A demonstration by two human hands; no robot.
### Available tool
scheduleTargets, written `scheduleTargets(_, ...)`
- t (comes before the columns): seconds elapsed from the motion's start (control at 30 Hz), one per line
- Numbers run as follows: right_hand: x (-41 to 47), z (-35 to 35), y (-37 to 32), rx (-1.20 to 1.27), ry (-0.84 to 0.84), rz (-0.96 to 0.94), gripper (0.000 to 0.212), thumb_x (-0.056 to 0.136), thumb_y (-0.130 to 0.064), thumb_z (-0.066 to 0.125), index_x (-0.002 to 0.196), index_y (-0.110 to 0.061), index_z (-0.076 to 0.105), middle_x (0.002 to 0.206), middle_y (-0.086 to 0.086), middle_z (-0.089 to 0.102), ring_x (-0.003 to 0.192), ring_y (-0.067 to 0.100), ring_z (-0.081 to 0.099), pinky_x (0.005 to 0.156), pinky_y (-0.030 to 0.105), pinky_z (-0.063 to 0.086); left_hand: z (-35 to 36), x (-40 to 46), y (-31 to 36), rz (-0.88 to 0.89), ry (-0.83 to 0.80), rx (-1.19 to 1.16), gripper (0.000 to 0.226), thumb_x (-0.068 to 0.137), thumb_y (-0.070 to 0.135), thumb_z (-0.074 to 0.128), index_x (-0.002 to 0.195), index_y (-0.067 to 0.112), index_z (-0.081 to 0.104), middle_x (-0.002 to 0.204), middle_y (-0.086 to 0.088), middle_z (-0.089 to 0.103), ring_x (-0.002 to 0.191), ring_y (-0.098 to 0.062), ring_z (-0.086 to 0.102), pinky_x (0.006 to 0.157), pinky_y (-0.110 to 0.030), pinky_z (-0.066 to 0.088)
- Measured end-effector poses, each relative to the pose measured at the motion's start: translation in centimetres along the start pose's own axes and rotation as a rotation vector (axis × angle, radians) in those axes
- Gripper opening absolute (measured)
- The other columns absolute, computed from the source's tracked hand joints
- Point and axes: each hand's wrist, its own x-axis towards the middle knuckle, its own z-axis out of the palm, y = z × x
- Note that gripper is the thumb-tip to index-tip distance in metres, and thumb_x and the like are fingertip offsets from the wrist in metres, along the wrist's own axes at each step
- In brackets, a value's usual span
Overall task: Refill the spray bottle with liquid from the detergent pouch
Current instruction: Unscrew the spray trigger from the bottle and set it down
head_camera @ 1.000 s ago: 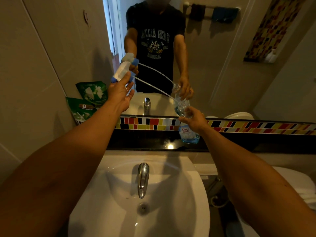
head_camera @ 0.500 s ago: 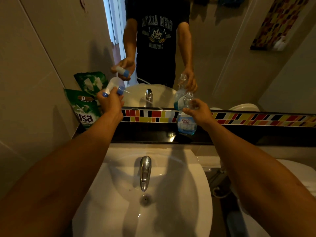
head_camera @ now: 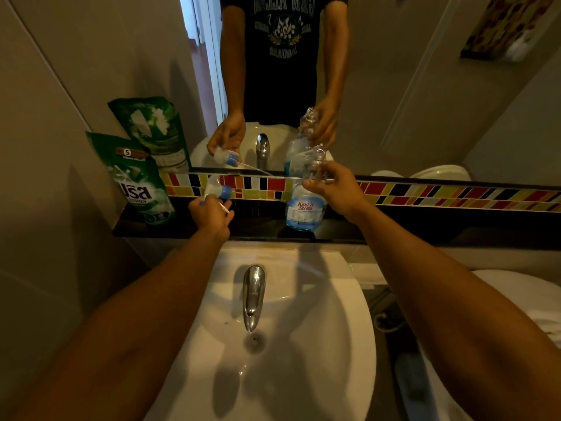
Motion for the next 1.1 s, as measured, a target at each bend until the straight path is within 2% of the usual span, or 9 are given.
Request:
scheduleTargets(0.03,0.1,0.4,0.0,-0.004,-0.008,-0.001,0.035,0.092,-0.020,0.076,0.124,-0.016,0.063,0.120,0.002,0.068,0.109,0.021,0.069,0.094,0.044,0.061,0.1,0.1,-0.4,-0.011,0.001,0.020,0.037,0.098,0.013,0.052,0.136,0.011,0.050,0.123,-0.012,0.065,0.107,-0.026,0.068,0.090,-0.046,0.053)
scheduleTargets(0.1,0.3,1.2,0.1,-0.010,-0.019,-0.006,0.035,0.092,-0.020,0.076,0.123,-0.013,0.063,0.121,0.004,0.067,0.107,0.020,0.069,0.090,0.040,0.062,0.1,0.4,-1.0,-0.029,0.020,0.062,0.036,0.099,0.014,0.053,0.135,0.010,0.053,0.125,-0.014,0.064,0.108,-0.028,0.067,0.090,-0.045,0.053)
scheduleTargets(0.17,0.5,2.0,0.2,-0.019,-0.036,-0.018,0.035,0.092,-0.019,0.076,0.123,-0.010,0.063,0.120,0.006,0.067,0.105,0.019,0.069,0.082,0.031,0.062,0.0,1.0,-1.5,-0.026,0.042,0.124,0.034,0.097,0.015,0.056,0.131,0.012,0.058,0.116,-0.013,0.065,0.102,-0.028,0.067,0.079,-0.038,0.055)
scheduleTargets(0.27,0.7,3.0,0.3,-0.018,-0.053,-0.032,0.038,0.091,-0.018,0.077,0.125,-0.009,0.063,0.120,0.007,0.067,0.104,0.018,0.069,0.076,0.024,0.060,-0.3,1.6,-2.1,0.030,0.053,0.268,0.023,0.095,0.017,0.062,0.117,0.010,0.066,0.090,-0.007,0.064,0.076,-0.018,0.061,0.062,-0.027,0.048)
scheduleTargets(0.47,1.3,4.5,0.3,-0.002,-0.079,-0.023,0.042,0.089,-0.019,0.079,0.127,-0.013,0.064,0.119,0.003,0.068,0.107,0.023,0.070,0.093,0.047,0.061,-1.3,2.8,-2.0,0.001,0.062,0.484,0.024,0.088,0.023,0.074,0.106,0.007,0.069,0.077,-0.003,0.062,0.058,-0.012,0.053,0.054,-0.025,0.045)
scheduleTargets(0.63,1.7,5.4,-0.1,0.019,-0.071,-0.021,0.049,0.087,-0.016,0.080,0.132,-0.015,0.062,0.124,-0.001,0.068,0.113,0.018,0.067,0.099,0.048,0.058,-1.8,3.5,-2.2,0.038,0.041,0.656,0.034,0.085,0.021,0.078,0.109,0.000,0.070,0.094,-0.013,0.070,0.076,-0.021,0.066,0.078,-0.035,0.059)
scheduleTargets(0.77,1.8,5.7,0.2,0.000,-0.063,-0.016,0.050,0.087,-0.018,0.081,0.133,-0.017,0.062,0.125,-0.001,0.067,0.114,0.017,0.065,0.099,0.048,0.058,-2.0,4.1,-2.0,0.028,0.091,0.742,0.033,0.085,0.020,0.078,0.109,0.000,0.070,0.101,-0.014,0.072,0.087,-0.025,0.072,0.081,-0.038,0.060)
scheduleTargets(0.9,1.6,5.7,0.1,-0.011,-0.050,-0.021,0.046,0.088,-0.018,0.080,0.131,-0.015,0.063,0.119,-0.005,0.066,0.115,0.020,0.063,0.098,0.046,0.058,-2.0,4.4,-1.9,0.035,0.103,0.797,0.031,0.086,0.020,0.077,0.109,0.000,0.069,0.101,-0.014,0.072,0.087,-0.026,0.072,0.081,-0.039,0.061)
scheduleTargets(1.1,1.5,6.0,0.3,-0.030,-0.046,0.007,0.053,0.085,-0.015,0.082,0.134,-0.015,0.060,0.127,0.000,0.067,0.114,0.014,0.065,0.094,0.040,0.061,-2.7,4.2,-1.9,0.129,0.094,0.930,0.025,0.086,0.024,0.076,0.104,0.007,0.072,0.102,-0.011,0.072,0.094,-0.028,0.069,0.086,-0.044,0.057)
